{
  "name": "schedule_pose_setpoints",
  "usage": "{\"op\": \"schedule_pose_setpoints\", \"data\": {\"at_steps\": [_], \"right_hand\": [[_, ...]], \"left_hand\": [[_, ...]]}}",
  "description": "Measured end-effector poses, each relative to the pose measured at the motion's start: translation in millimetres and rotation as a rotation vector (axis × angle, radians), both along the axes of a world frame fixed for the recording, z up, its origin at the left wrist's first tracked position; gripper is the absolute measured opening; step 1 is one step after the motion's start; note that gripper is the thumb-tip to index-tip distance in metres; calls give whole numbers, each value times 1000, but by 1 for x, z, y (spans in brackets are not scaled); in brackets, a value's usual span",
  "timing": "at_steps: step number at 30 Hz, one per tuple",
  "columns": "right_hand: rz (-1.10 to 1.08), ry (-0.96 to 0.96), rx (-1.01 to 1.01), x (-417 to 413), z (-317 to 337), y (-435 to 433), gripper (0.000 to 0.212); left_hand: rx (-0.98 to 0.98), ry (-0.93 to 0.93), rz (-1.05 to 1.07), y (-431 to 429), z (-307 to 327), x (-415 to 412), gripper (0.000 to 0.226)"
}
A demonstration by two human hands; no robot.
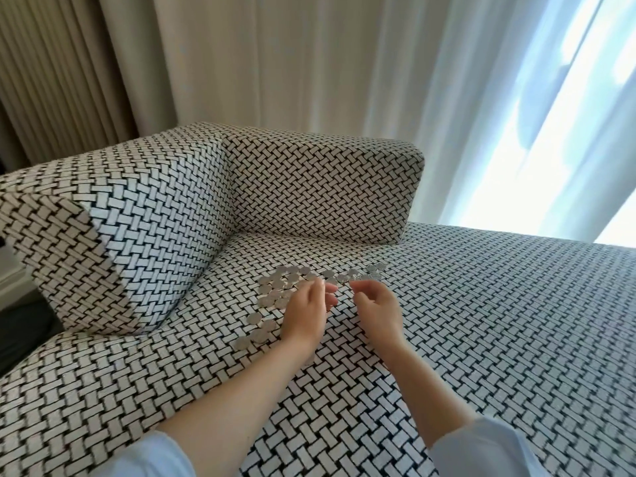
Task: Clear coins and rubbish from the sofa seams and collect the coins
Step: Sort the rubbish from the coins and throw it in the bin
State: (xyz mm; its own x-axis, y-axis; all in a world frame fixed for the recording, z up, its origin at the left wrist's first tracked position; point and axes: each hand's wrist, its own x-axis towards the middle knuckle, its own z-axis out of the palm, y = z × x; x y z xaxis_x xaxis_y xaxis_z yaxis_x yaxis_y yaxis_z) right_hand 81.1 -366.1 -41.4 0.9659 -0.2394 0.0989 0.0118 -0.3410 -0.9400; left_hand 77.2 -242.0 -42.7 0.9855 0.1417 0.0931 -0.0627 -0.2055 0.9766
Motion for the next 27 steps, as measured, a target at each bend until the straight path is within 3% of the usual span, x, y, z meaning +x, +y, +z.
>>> {"op": "schedule_pose_setpoints", "data": {"at_steps": [6,10,13,17,21,27], "right_hand": [[-106,-30,-438,26,-11,-17,30],[-84,-40,-629,45,-19,-23,39],[-112,-16,-724,59,-25,-21,43],[-195,-5,-735,75,-28,-16,42],[-218,-5,-673,82,-28,-19,33],[-187,-7,-642,84,-31,-21,19]], "left_hand": [[369,-90,62,-7,-12,19,21],[604,-223,79,-10,-19,39,34],[721,-213,17,-12,-21,58,43],[811,-94,-46,-20,-25,81,58],[945,-108,-13,-23,-27,99,46],[912,-97,99,-31,-26,113,26]]}}
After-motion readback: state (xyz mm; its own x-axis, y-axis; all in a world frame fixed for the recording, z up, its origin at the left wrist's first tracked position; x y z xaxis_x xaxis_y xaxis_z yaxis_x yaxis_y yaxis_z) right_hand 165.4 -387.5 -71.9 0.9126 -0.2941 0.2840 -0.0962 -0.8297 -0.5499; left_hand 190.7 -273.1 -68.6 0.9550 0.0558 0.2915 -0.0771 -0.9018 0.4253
